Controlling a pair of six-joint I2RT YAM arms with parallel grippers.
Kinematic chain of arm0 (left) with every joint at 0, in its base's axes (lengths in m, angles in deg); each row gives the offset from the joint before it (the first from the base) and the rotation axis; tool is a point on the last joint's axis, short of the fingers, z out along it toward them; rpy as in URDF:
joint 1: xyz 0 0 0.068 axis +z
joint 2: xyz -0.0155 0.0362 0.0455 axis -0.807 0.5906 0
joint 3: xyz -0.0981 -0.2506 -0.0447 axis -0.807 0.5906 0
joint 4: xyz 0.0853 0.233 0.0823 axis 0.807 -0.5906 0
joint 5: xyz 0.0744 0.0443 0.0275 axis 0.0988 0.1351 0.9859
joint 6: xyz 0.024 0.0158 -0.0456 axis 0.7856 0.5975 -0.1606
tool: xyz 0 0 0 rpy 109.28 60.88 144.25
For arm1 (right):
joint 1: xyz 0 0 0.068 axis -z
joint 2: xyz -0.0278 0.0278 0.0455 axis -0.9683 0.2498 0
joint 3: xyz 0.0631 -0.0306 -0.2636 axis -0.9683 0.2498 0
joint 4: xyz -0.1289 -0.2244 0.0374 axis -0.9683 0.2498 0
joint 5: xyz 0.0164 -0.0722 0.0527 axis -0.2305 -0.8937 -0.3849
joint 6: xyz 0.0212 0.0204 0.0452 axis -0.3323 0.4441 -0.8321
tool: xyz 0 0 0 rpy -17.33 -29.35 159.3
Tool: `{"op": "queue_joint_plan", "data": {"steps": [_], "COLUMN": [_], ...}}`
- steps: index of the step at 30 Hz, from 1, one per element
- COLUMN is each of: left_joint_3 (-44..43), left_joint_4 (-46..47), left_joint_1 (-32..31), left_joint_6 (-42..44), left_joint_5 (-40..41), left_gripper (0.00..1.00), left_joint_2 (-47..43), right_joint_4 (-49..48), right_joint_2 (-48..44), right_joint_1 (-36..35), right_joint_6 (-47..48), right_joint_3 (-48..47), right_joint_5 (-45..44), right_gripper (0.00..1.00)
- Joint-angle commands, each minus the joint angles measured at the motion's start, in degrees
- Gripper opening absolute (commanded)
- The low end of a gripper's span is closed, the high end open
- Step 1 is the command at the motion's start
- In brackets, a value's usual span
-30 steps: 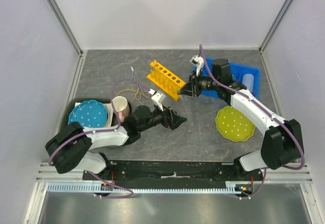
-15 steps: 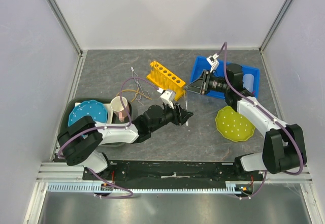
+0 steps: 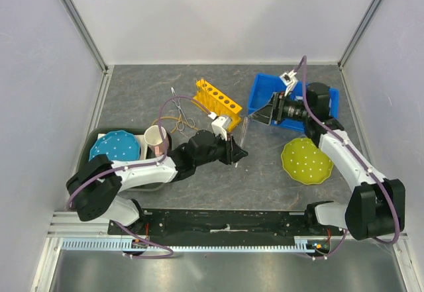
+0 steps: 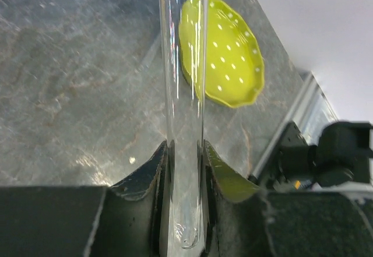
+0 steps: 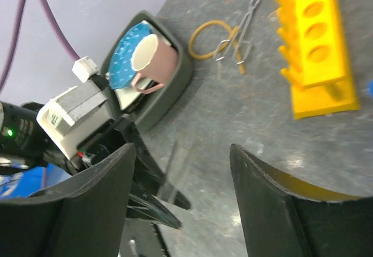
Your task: Organize the chemistry lab equipment
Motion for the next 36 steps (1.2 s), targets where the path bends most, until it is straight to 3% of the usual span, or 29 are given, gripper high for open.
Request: {"op": "queue_joint_plan", "data": {"steps": [1, 2, 4, 5, 6, 7, 8, 9, 12, 15, 20, 23, 36], "left_joint_3": [-0.3, -0.3, -1.3, -1.8, -2.5, -3.9, -4.7, -5.4, -8.5, -10.5, -11.9, -12.2, -11.5], "left_joint_4": [-7.2, -8.4, -13.2, -15.1, -19.6, -21.5, -23.5, -25.4, -30.1, -33.5, -34.8, -35.0, -33.4], "left_joint_1": [3.8, 4.6, 6.5, 6.9, 7.3, 7.8, 8.1, 8.3, 8.6, 8.7, 8.9, 8.9, 8.9], "left_joint_6": [-2.7, -2.7, -2.3, -1.7, -1.2, -0.1, 0.4, 0.8, 2.4, 4.3, 4.2, 3.9, 3.0], "left_joint_5": [-14.3, -17.7, -27.9, -31.1, -37.0, -39.5, -41.9, -46.0, -52.6, -55.0, -57.8, -58.9, -60.1], "left_gripper": [0.09, 0.09, 0.09, 0.09, 0.09, 0.09, 0.09, 0.09, 0.09, 0.09, 0.09, 0.09, 0.1], "left_joint_2": [-5.5, -6.4, -7.0, -7.2, -7.3, -7.2, -7.2, -6.7, -5.3, -3.8, -1.4, -0.4, -0.6], "right_joint_4": [14.9, 18.6, 34.9, 48.6, 57.5, 67.1, 85.8, 89.2, 88.8, 87.2, 78.4, 73.0, 66.2], "right_joint_2": [-5.4, -5.7, -6.3, -6.2, -6.1, -5.5, -4.2, -3.8, -5.5, -5.6, -6.1, -7.3, -4.7], "right_joint_1": [5.1, 6.2, 6.3, 6.2, 6.1, 5.8, 3.5, 1.8, -5.7, -12.4, -26.5, -31.4, -36.8], "right_joint_6": [19.9, 32.0, 49.4, 58.8, 83.3, 97.4, 111.1, 124.9, 128.8, 126.8, 114.9, 110.4, 106.1], "right_joint_3": [-8.6, -12.5, -17.4, -21.7, -23.8, -27.8, -29.5, -30.6, -30.5, -30.4, -25.4, -21.4, -17.1], "right_joint_5": [3.0, 3.2, 5.8, 7.3, 8.6, 8.9, 5.6, 3.3, -2.2, -3.4, -10.9, -17.1, -23.4], "right_gripper": [0.77, 0.79, 0.8, 0.84, 0.88, 0.98, 0.98, 0.98, 0.98, 0.98, 0.95, 0.93, 0.59]}}
